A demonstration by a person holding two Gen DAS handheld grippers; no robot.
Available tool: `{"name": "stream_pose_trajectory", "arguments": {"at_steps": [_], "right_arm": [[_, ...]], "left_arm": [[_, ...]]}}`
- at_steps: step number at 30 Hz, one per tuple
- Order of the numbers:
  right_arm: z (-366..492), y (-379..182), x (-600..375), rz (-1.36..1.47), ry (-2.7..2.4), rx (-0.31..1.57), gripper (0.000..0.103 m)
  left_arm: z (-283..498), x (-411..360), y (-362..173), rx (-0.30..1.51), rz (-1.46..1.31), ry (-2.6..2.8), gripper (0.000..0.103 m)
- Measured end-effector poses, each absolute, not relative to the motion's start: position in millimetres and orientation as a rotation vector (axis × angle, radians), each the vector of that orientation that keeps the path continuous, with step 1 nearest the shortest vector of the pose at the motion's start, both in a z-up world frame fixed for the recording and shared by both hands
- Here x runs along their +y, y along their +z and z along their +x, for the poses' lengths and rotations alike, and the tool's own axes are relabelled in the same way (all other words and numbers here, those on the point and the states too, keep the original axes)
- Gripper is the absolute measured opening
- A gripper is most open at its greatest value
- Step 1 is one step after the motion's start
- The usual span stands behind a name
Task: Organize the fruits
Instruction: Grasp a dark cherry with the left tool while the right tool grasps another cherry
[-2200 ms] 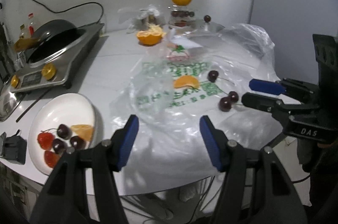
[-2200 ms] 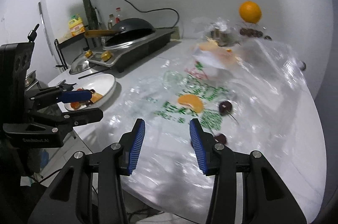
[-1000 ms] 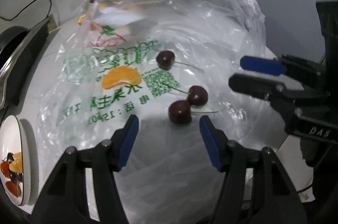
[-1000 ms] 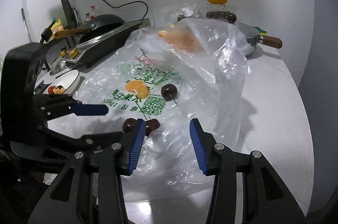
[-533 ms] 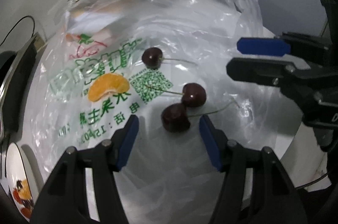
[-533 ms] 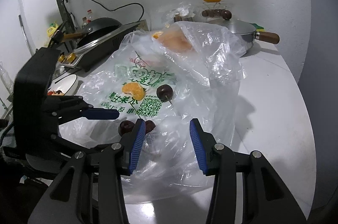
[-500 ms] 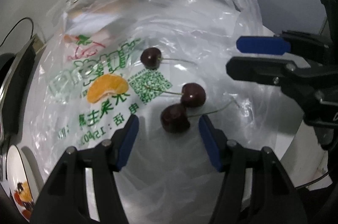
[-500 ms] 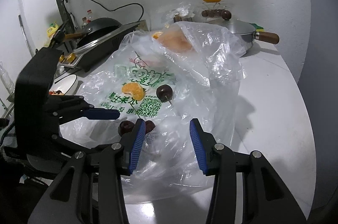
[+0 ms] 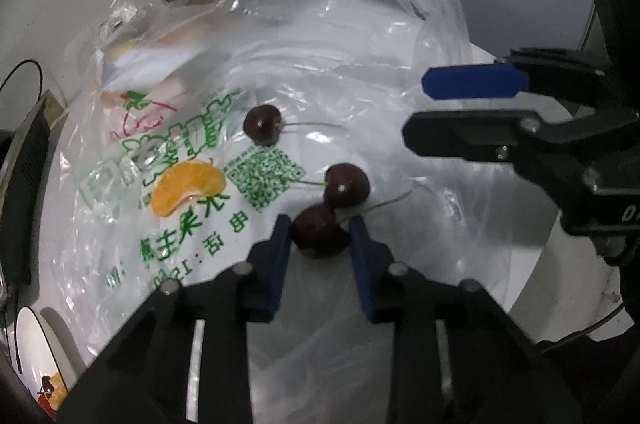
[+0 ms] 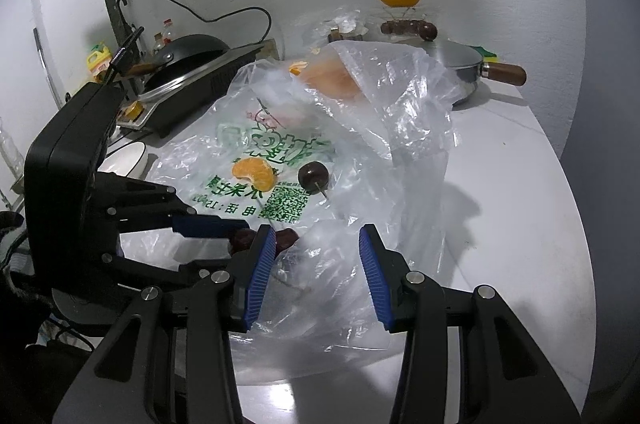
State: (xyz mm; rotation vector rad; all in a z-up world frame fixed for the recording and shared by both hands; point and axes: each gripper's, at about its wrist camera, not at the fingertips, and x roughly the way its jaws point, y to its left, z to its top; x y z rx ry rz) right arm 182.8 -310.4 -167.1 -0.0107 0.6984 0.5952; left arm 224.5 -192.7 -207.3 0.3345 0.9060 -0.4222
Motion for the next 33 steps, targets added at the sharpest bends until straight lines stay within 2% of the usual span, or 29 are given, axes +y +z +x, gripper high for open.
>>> {"name": "stream_pose_trajectory", "arguments": {"at_steps": [18,23,33], "right_arm": [[181.5,-160.4,-281.1,-0.062,0.61,0.685,0.046],[184.2,-156.4,-271.5,-0.084,0.619,0.676,0.04],[199.6,-175.8,-258.3,-0.125,0.597,0.756,0.038]], "left_arm": [[203.4,-154.9,-188.0,0.864,0.267,-0.366,0.03],[201.3,-142.9,-180.0,0.843,0.242,-0.344,0.03],[204.6,-112.3,-180.5,0.847,0.173,-0.274,0.03]]}}
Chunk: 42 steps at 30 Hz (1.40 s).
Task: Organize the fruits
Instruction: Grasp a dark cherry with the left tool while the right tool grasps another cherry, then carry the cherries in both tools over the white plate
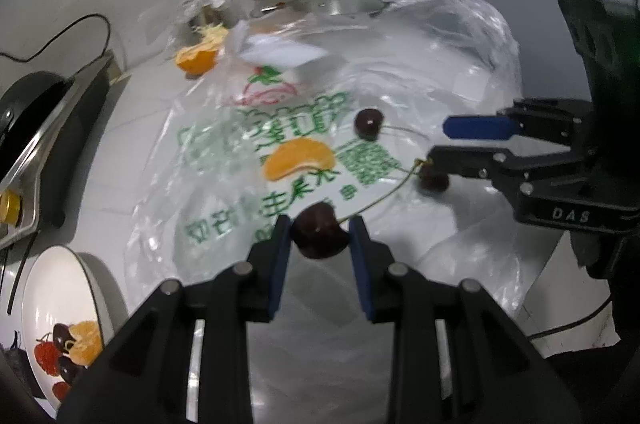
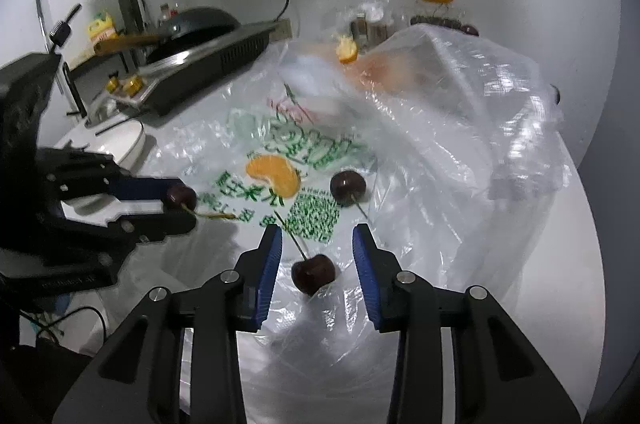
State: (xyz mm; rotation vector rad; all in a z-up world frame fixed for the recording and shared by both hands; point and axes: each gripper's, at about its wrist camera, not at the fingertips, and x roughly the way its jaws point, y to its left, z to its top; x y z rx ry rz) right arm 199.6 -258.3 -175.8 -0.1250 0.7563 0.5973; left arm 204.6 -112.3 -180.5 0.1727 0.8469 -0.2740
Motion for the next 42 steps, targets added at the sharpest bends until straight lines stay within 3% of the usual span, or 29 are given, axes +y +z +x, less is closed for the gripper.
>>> {"name": "stream_pose_trajectory", "arguments": {"at_steps": [12,23,42], "right_arm": [[206.2,-197.4,-248.0,-0.169,0.59,0.827,0.038],[203.6,-200.2,-239.6,-0.215,0.566,0.827,0.029],[172.8,-156.9,-213.4,-0.23,0.601,0.713,0.028]], "left_arm": [[203.8,-100.3,-179.6,0.845,0.149,-0.259,0.03],[196.2,-94.3,-176.6,0.83,0.141,-0.257,0.03],[164.9,-68.8,-164.5,0.783,0.116,-0.23,0.03]]}}
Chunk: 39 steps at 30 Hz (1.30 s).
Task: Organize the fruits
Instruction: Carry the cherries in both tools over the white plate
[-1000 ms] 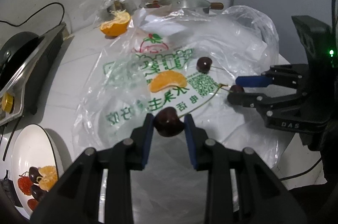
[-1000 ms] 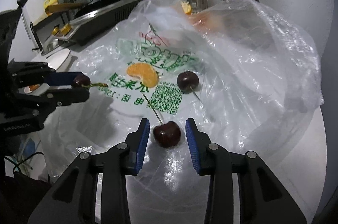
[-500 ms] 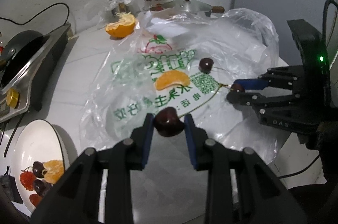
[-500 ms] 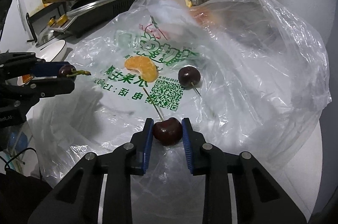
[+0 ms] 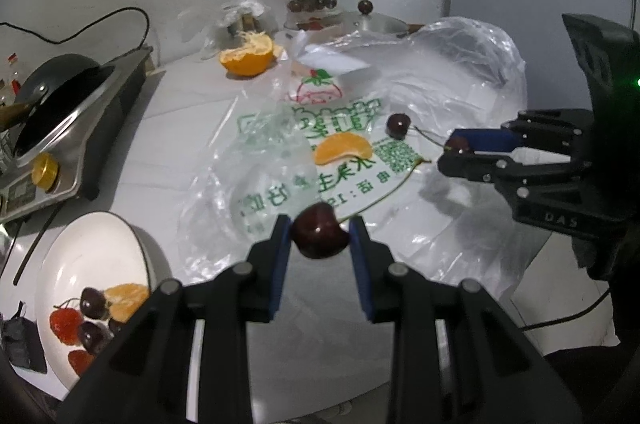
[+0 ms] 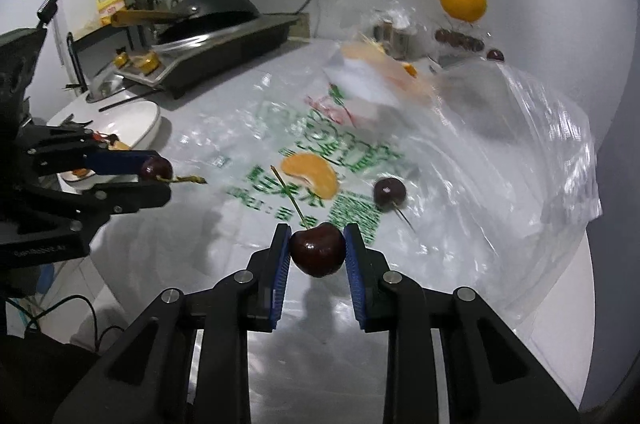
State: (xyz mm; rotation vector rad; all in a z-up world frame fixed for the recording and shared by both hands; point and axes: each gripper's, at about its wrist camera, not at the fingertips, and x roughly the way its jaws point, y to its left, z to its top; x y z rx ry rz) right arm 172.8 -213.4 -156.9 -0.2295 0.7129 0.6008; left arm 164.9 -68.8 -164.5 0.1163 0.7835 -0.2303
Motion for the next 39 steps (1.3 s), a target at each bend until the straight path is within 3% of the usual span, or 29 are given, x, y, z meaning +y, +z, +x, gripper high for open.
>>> {"name": "stream_pose_trajectory", "arguments": {"at_steps": [39], "right_arm": [[118.0,-122.3,-93.7,-0.352,0.734,0.63,0.028]], "left_arm": [[93.5,42.0,-149.6,0.683,-0.003,-0.118,0.03]]}}
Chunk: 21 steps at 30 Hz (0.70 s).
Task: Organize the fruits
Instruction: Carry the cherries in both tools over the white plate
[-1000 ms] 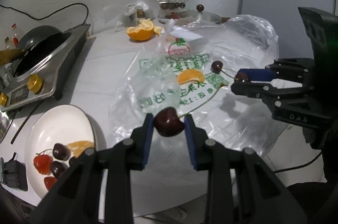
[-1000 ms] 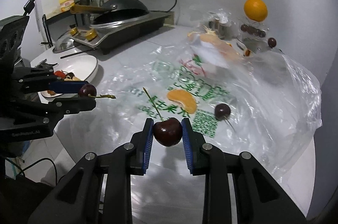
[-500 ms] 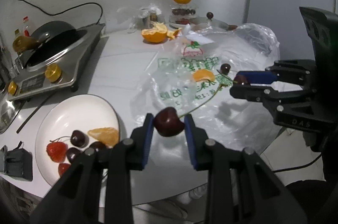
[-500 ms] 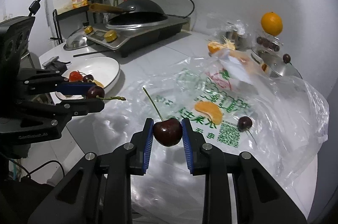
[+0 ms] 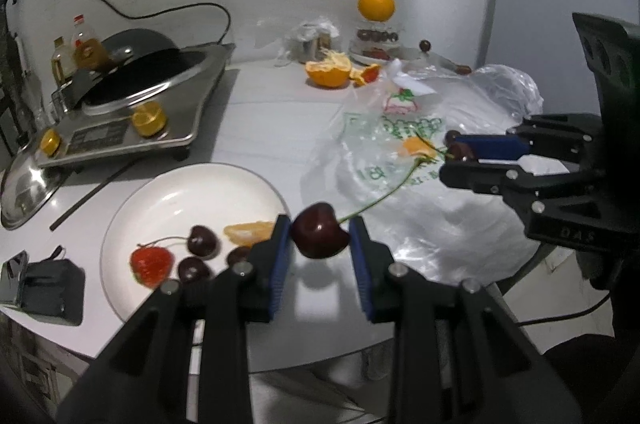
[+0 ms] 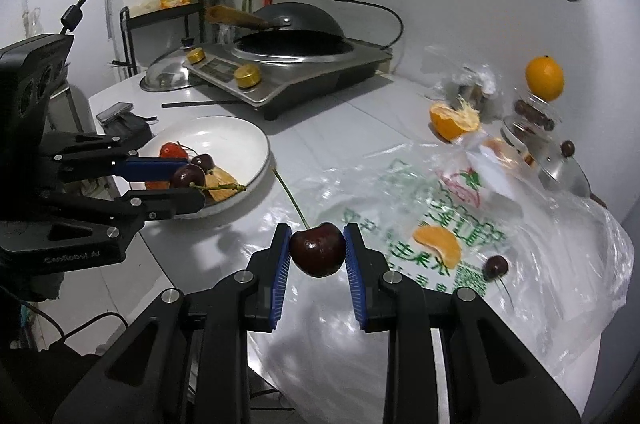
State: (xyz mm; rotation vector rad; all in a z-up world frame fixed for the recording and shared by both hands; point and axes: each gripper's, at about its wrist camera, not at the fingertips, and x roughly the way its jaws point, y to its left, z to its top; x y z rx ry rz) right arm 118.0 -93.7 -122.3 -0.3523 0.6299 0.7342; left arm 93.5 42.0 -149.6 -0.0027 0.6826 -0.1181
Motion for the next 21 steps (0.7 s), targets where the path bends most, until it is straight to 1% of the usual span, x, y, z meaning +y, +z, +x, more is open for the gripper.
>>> {"name": "stream_pose_trajectory", "arguments": {"at_steps": [21], "right_arm": [[106.6,-118.7,-8.8,-0.431,0.838,0.613,0.028]], "left_arm": [[70.8,130.1,-162.3,0.661,-0.095,-0.006,0.03]]}}
